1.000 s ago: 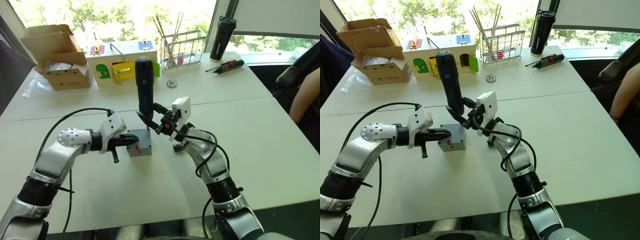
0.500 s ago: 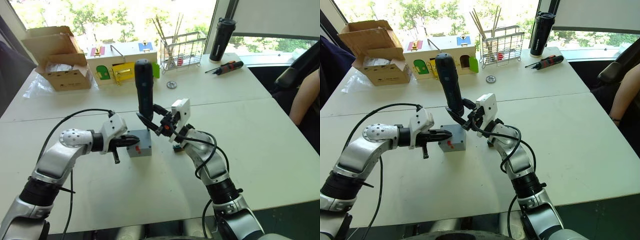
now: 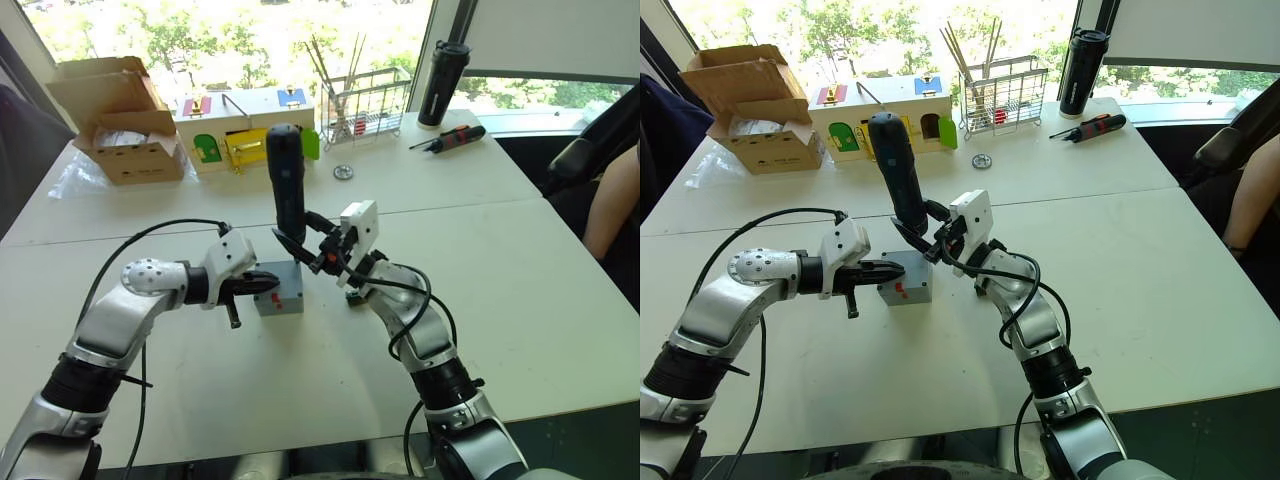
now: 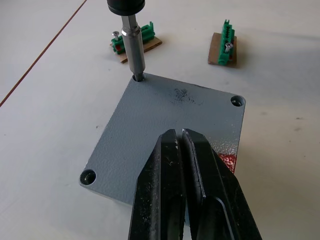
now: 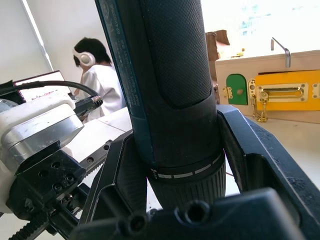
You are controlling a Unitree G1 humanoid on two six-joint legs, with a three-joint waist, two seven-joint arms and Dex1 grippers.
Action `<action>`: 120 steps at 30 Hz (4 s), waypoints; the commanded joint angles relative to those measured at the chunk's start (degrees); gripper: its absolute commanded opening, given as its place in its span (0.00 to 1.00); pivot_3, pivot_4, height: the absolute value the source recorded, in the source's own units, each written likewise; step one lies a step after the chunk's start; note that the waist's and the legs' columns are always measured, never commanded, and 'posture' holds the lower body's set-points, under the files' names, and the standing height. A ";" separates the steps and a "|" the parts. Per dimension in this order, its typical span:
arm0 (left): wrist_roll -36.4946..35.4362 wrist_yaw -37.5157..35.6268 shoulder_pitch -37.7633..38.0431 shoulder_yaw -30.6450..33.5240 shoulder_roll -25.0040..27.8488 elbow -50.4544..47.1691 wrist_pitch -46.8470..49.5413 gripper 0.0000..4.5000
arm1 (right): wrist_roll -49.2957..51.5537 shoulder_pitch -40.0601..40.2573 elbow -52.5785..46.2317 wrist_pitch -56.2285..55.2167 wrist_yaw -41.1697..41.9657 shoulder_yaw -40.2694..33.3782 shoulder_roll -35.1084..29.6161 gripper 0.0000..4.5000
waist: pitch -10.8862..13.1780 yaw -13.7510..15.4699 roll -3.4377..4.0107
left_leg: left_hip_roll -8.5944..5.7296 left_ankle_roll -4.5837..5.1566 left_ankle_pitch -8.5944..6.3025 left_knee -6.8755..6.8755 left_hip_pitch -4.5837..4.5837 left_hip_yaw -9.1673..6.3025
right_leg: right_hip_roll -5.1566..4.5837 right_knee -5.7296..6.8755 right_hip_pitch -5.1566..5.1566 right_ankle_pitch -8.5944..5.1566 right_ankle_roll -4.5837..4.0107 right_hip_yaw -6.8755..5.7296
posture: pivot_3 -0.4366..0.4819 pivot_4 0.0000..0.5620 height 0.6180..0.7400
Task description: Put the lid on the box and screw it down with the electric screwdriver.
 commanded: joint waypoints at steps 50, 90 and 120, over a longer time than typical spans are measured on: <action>3.22 -1.04 0.66 -3.01 -1.55 5.54 -3.52 0.03 | 10.10 -7.01 -28.94 29.94 -8.26 -8.41 -2.65 0.41 | 0.91 1.60 0.20 | 0.04 -0.39 0.24 -0.41 -0.73 -0.16 | -0.04 -0.70 -0.49 -0.10 -0.15 0.01 | 0.48 0.27 1.00; -3.33 -5.17 -5.31 -8.10 0.10 -15.56 2.72 0.03 | 53.51 -8.05 8.18 86.95 -18.48 -24.64 -57.09 0.41 | 3.02 1.64 -0.21 | 0.00 -0.29 0.43 0.66 -2.35 0.17 | -0.02 0.05 -1.59 -0.07 -0.12 -0.05 | 0.48 0.27 1.00; -4.57 -1.38 -7.55 7.46 3.44 3.42 2.52 0.03 | 28.44 -13.26 -8.76 65.10 3.11 -13.84 -64.00 1.00 | 3.06 1.67 -0.33 | -0.04 -0.35 0.43 1.29 -2.80 -0.03 | -0.05 0.19 -1.78 -0.06 -0.10 -0.21 | 0.48 0.27 1.00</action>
